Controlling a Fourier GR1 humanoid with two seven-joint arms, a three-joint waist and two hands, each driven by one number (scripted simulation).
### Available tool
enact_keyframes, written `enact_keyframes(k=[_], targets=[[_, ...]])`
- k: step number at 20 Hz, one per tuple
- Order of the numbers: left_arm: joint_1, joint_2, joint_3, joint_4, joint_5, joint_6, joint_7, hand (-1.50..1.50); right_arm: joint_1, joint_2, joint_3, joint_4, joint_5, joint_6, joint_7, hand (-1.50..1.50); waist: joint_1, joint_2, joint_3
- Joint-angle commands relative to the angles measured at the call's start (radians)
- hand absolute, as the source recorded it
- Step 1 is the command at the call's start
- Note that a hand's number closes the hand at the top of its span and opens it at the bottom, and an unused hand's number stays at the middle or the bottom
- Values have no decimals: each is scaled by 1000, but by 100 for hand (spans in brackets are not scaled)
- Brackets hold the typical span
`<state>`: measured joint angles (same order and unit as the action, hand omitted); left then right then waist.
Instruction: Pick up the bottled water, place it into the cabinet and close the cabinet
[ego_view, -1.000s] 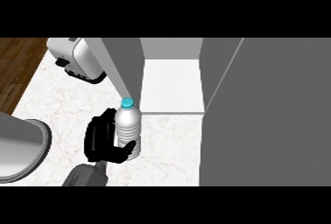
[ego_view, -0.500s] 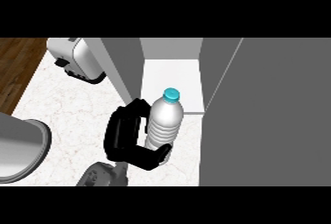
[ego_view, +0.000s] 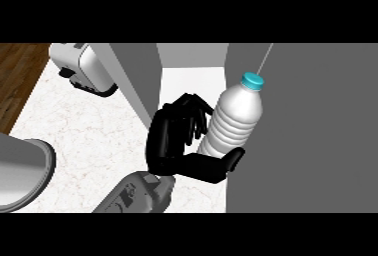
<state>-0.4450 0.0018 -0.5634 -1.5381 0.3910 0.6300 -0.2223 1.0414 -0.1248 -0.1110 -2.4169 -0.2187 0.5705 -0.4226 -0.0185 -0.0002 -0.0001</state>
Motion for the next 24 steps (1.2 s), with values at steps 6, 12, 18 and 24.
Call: enact_keyframes(k=[6, 12, 18, 24], targets=[[-254, -2, 17, 184, 20, 180, 27, 150, -9, -37, -103, -119, -140, -2, 64, -150, -5, 4, 0], [-269, -2, 41, 323, 47, 118, -23, 150, -57, -37, -149, -57, -173, 2, 72, -150, 0, 4, 0], [-404, -2, 109, 519, 85, 98, -51, 150, -50, -9, -89, -111, -134, 7, 101, -150, -17, 7, -1], [-426, -2, 108, 640, 101, 109, -89, 150, -68, -25, -110, -93, -199, 18, 125, -150, -14, 8, -1]])
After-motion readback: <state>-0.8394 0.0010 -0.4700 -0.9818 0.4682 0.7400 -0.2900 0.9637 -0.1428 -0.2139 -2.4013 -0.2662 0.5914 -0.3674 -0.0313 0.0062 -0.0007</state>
